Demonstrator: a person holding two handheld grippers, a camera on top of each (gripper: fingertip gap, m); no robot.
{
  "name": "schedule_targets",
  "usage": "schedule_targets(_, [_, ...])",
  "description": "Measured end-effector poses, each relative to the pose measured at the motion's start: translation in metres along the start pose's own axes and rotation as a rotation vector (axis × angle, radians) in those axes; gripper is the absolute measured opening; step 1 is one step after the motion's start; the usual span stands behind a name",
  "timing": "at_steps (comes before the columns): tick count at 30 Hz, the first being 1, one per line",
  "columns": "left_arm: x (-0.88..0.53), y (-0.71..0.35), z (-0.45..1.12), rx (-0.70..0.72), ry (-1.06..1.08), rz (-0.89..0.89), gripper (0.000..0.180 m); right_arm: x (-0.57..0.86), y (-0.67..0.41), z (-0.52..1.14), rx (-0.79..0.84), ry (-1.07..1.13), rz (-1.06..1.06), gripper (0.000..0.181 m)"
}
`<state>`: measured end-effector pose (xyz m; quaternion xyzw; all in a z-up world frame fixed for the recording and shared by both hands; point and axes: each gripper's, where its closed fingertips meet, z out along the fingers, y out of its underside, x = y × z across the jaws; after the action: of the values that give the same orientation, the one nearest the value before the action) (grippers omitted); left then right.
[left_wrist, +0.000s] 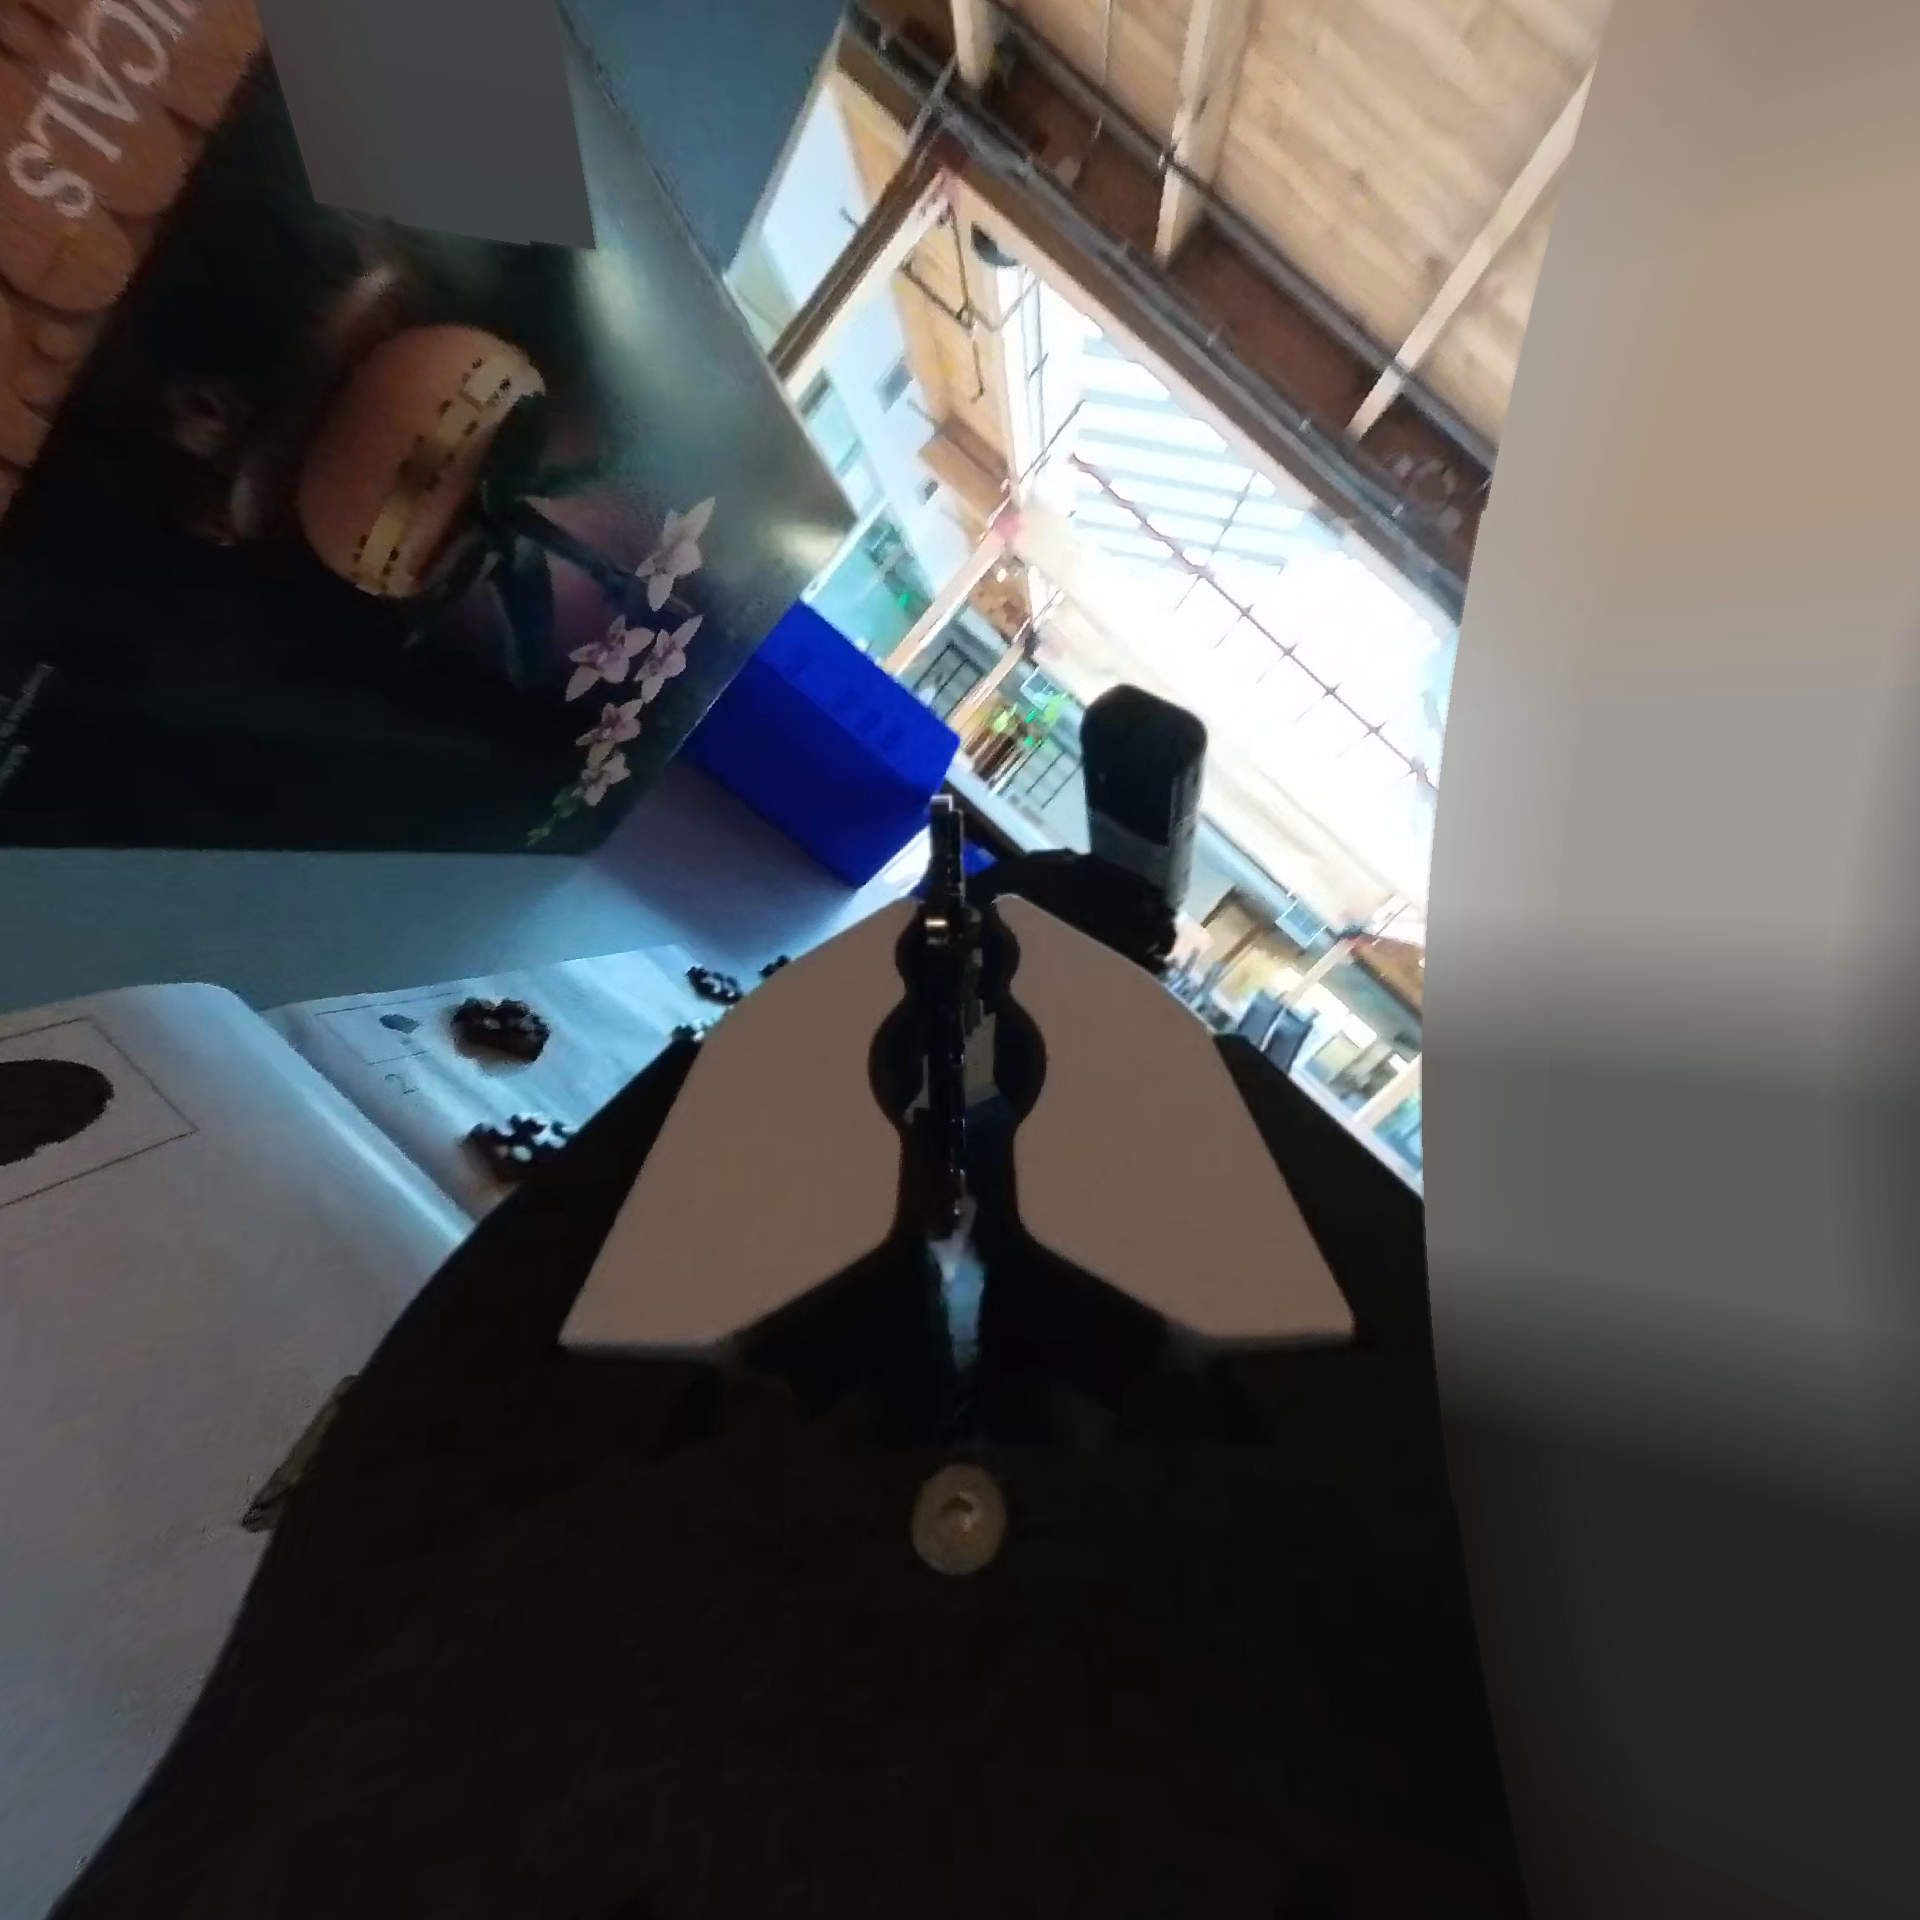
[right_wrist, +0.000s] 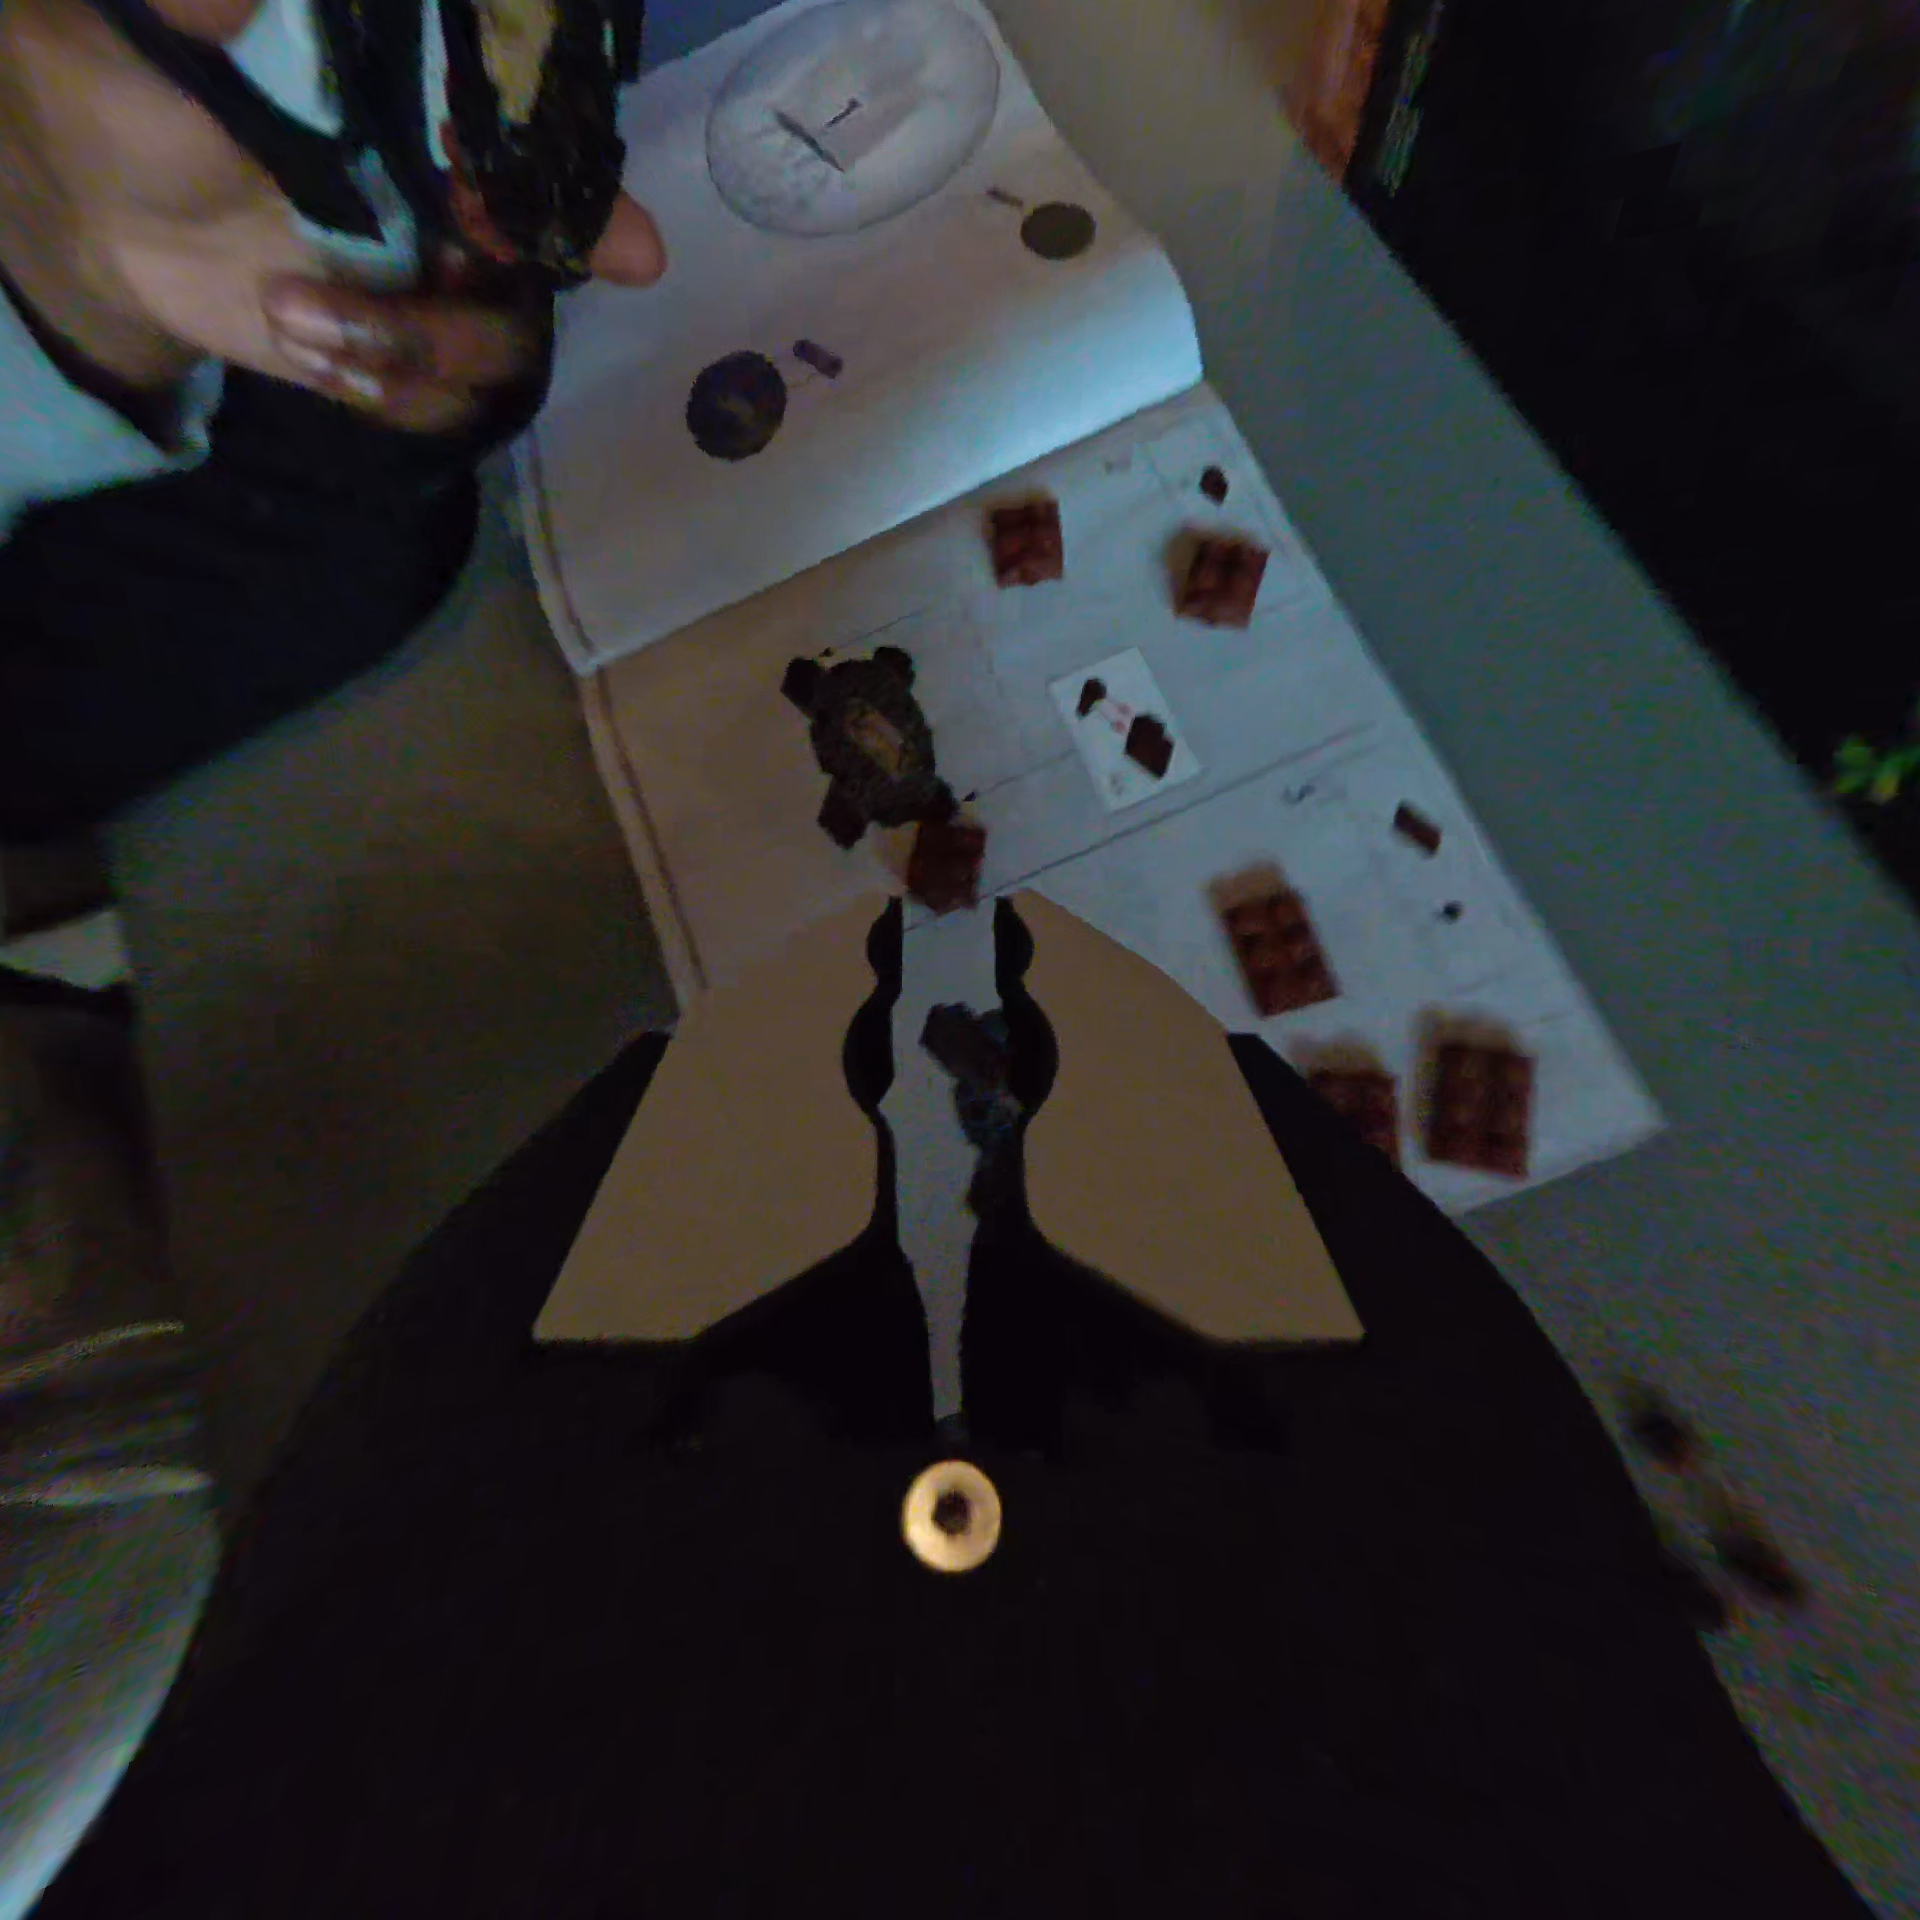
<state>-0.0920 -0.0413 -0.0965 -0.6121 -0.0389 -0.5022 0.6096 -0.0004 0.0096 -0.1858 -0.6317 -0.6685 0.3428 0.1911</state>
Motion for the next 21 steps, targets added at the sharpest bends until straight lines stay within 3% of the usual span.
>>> schedule_targets(8, [0.002, 0.020, 0.008, -0.129, -0.019, 0.115, 0.007, 0.000, 0.018, 0.017, -0.047, 0.052, 0.018, 0.016])
schedule_targets(11, [0.004, 0.023, 0.008, -0.144, -0.014, 0.136, 0.007, 0.001, 0.017, 0.029, -0.087, 0.085, 0.007, 0.023])
schedule_targets(14, [0.008, 0.026, 0.009, -0.156, 0.016, 0.150, 0.007, 0.001, 0.013, 0.035, -0.080, 0.118, -0.058, 0.015])
schedule_targets(18, [0.016, 0.034, 0.012, -0.215, 0.047, 0.269, 0.007, -0.002, 0.009, 0.034, -0.070, 0.138, -0.274, 0.015])
schedule_targets(21, [0.019, 0.041, 0.013, -0.289, 0.008, 0.470, 0.007, -0.010, -0.026, 0.009, 0.120, 0.280, -0.640, 0.015])
